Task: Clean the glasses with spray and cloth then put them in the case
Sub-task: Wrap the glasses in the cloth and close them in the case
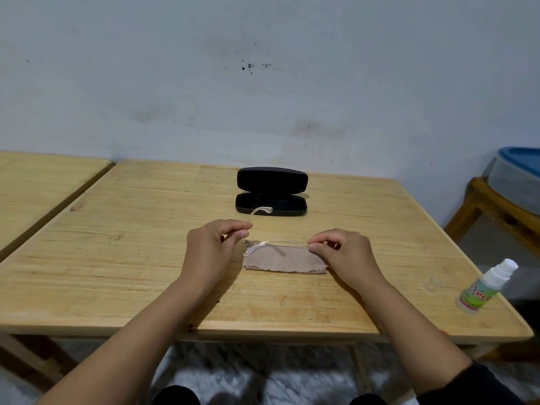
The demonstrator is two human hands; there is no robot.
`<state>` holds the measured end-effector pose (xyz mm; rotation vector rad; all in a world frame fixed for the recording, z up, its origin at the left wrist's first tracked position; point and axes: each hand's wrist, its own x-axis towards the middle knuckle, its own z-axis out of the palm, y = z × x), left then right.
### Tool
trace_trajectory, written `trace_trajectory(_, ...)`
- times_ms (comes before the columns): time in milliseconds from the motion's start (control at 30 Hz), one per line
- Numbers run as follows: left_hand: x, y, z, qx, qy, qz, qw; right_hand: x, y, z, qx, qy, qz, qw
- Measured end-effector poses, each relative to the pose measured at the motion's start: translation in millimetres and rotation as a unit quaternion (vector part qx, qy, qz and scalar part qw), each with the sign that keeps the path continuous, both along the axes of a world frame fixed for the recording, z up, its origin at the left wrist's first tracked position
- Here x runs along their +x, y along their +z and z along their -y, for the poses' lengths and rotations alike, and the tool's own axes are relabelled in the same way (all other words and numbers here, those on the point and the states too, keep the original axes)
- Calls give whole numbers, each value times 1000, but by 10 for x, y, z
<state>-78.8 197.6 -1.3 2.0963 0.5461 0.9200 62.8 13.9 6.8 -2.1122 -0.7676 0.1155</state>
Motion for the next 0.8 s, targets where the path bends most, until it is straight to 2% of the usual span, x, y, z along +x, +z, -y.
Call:
trace_trajectory(167, 34, 28, -2, 47, -13, 17, 999, 36, -42, -11, -12, 2, 7, 1000)
trace_trajectory(300, 79, 82, -17, 166, -49, 13, 985, 36, -61, 27, 44, -16, -84, 995)
trace_trajectory(500, 110, 42, 128, 274, -113, -97, 950, 63, -16, 30, 75, -14, -171, 982)
trace_trajectory(667, 161, 12, 154, 266, -125, -107, 950, 93, 19, 61, 94, 2, -229, 969)
trace_trajectory(800, 176, 17, 126, 210, -110, -116, 964, 79, 59, 90, 103, 15, -234, 967)
